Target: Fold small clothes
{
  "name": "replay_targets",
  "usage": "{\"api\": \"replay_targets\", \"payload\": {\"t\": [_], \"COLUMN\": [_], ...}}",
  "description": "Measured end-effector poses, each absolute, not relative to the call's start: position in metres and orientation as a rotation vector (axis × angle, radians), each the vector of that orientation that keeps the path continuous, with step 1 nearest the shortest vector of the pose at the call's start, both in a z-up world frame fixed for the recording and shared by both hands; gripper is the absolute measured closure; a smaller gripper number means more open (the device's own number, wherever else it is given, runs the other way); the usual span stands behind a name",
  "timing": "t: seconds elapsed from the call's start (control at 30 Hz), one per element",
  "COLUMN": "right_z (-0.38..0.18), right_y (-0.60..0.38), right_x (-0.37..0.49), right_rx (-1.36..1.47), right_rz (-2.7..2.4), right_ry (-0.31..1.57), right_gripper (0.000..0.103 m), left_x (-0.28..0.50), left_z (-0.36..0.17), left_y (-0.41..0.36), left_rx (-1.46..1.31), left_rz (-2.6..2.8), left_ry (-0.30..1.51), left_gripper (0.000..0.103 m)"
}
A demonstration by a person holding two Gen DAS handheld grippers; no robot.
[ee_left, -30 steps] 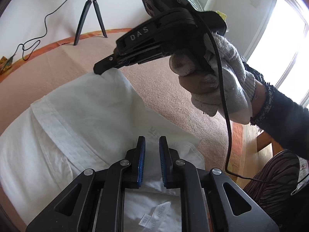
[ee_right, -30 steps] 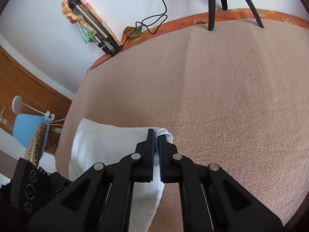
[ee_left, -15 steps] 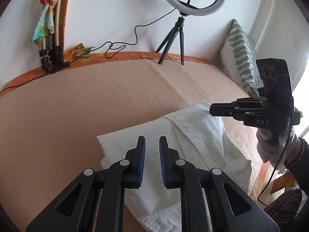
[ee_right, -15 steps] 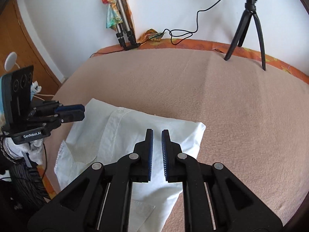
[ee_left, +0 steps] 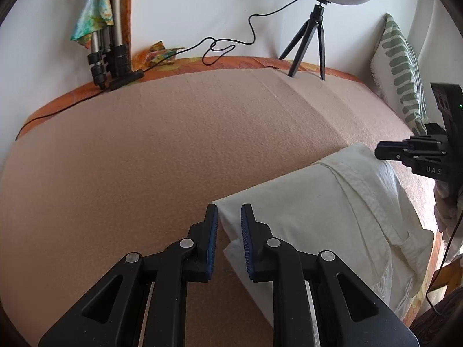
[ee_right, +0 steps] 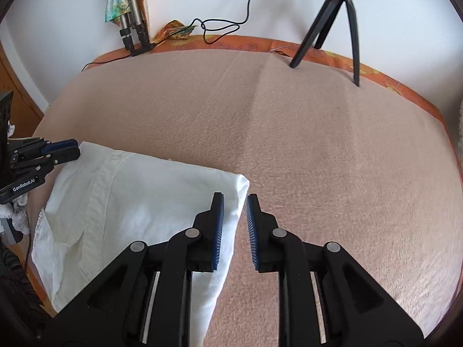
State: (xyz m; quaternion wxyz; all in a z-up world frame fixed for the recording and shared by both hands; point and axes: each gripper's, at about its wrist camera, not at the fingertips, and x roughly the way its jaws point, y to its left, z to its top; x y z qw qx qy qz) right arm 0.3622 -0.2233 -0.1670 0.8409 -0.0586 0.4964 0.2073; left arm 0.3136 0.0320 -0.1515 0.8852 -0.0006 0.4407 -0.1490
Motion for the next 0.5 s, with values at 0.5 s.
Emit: {"api": "replay_targets", "payload": {"t": [0.5], "right_z": [-0.182], "right_y": [-0.315], "right_x": [0.27], "right_rx": [0.357], "right_rz": [0.328], "right_ry": [1.169], "right_gripper": [0.04], "left_x": [0.326], "left_z": [-0.158], "left_y": [0.075], "left_rx": [-0.481], "left_rz": [-0.424], "left_ry": [1.039], "left_gripper": [0.047]}}
